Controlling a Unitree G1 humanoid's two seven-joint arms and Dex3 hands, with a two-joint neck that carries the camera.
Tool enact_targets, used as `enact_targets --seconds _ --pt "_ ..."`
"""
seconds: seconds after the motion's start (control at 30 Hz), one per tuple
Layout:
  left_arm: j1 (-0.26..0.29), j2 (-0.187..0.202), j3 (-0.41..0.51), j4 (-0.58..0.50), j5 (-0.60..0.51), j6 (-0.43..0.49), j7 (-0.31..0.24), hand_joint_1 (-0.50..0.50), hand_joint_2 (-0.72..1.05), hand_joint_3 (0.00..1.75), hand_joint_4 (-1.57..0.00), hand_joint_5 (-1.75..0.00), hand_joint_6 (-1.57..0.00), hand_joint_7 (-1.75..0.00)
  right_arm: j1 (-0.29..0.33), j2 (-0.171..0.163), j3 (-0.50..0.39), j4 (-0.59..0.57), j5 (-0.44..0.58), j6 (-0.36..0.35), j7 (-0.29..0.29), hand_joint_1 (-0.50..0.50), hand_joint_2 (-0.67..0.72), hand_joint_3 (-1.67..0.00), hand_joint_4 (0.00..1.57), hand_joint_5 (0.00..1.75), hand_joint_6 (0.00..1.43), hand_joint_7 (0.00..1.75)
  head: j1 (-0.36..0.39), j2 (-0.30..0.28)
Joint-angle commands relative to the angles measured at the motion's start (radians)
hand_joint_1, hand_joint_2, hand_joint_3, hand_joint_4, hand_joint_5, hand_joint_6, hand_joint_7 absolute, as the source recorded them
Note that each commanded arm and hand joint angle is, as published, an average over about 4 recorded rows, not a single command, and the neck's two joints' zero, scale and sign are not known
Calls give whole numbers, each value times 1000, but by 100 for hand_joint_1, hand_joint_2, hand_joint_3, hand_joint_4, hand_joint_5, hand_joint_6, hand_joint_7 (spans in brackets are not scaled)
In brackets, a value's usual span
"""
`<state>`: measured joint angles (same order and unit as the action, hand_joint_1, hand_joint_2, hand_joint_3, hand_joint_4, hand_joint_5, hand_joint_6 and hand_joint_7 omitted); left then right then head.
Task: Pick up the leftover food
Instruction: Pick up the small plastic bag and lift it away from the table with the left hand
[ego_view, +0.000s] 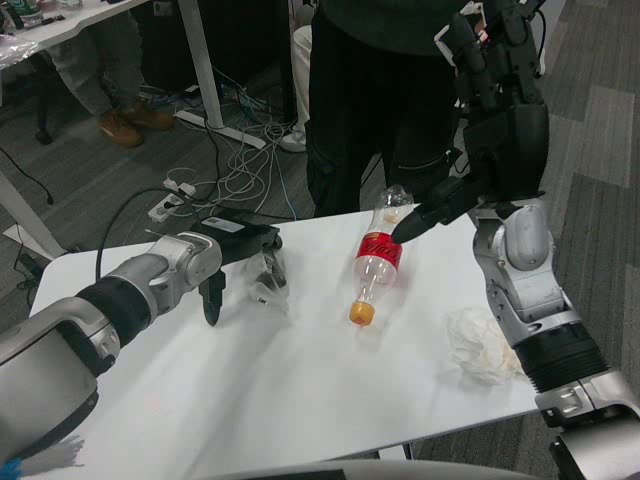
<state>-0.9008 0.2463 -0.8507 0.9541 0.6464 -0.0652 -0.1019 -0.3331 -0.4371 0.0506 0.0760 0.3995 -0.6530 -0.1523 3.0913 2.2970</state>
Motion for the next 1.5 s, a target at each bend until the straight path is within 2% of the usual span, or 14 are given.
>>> enact_targets --seconds 0.03,0.13,0.27,0.37,0.5,0.6,0.93,1.07,1.1,1.17,1.23,1.3,1.4,1.5 --pt "74 -15 -11 50 3 15 -40 -50 80 0 -9 -67 -100 -140 19 4 -12 -1 14 -14 0 -29 34 0 0 0 0 0 5 -5" --pt "80 -19 9 56 1 21 -42 -50 87 0 -24 -103 -117 -159 19 4 -11 0 17 -14 0 -29 34 0 0 0 0 0 7 -11" --pt "93 -30 50 79 -21 31 -45 -50 89 2 -84 -151 -132 -168 19 4 -10 1 22 -16 0 -29 34 0 0 0 0 0 7 -24" --pt "107 -40 84 91 -27 31 -47 -50 96 9 -114 -164 -135 -168 20 4 -8 1 26 -16 0 -29 34 0 0 0 0 0 9 -30" --pt "119 -44 114 97 -27 29 -46 -50 96 15 -142 -175 -133 -168 20 4 -7 2 27 -16 0 -29 34 0 0 0 0 0 12 -37" --pt "127 -44 137 98 -26 28 -46 -50 96 17 -150 -175 -130 -166 20 4 -5 3 30 -15 1 -29 34 0 0 0 0 0 14 -40" --pt "171 -60 291 96 -10 27 -51 -50 96 17 -153 -175 -128 -161 23 4 -2 5 33 -16 1 -29 34 0 0 0 0 0 21 -48" --pt "189 -60 339 75 -4 25 -63 -50 100 17 -150 -175 -127 -161 23 4 -1 5 34 -15 2 -29 34 0 0 0 0 0 28 -52" --pt "194 -58 355 61 1 25 -68 -50 103 17 -144 -175 -123 -161 23 4 0 5 35 -15 2 -29 34 0 0 0 0 0 30 -53" --pt "207 -53 391 30 16 25 -78 -50 105 17 -97 -159 -98 -154 23 4 1 5 36 -15 2 -29 34 0 0 0 0 0 32 -55" --pt "225 -43 441 -13 39 23 -95 -50 105 17 -43 -139 -67 -143 23 4 2 5 36 -15 2 -29 34 0 0 0 0 0 36 -55" --pt "245 -32 486 -57 61 22 -111 -50 100 22 -18 -133 -43 -129 24 4 2 4 36 -16 2 -29 34 0 0 0 0 0 37 -54" --pt "285 -19 564 -131 88 22 -130 -50 100 26 0 -128 -14 -106 26 4 0 4 36 -16 2 -29 34 0 0 0 0 0 38 -53" --pt "333 -11 659 -220 103 21 -142 -50 105 26 0 -123 -6 -93 26 4 0 4 37 -16 2 -29 34 0 0 0 0 0 41 -54"
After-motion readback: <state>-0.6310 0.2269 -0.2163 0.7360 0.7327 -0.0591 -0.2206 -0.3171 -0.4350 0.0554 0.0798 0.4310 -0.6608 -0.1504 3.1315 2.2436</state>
